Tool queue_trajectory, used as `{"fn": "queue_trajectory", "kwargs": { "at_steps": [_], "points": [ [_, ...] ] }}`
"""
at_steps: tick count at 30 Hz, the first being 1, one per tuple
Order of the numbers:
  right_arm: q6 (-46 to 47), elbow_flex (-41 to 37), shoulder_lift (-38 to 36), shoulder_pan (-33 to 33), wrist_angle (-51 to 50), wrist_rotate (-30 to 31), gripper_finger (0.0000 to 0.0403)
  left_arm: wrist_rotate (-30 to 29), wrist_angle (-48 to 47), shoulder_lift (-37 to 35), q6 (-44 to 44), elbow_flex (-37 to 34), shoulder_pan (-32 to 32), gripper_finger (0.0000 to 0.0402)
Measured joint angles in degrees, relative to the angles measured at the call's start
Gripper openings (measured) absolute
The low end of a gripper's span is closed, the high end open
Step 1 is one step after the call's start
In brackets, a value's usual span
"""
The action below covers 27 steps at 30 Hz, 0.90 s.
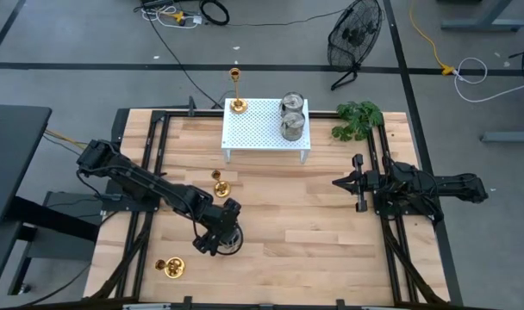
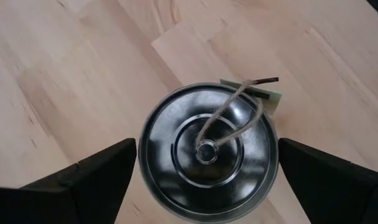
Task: Pick & Place candle stick holders
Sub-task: Put the scented candle can on the shelf
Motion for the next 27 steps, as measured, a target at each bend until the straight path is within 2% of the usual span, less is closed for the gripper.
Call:
{"fn": "queue_trajectory", "kwargs": {
  "at_steps": [27],
  "points": [
    [0.0,0.0,0.0,0.0,0.0,0.0,0.0017,1.0,-0.52,0.0,5.26,0.0,0.79,0.0399]
  ]
}}
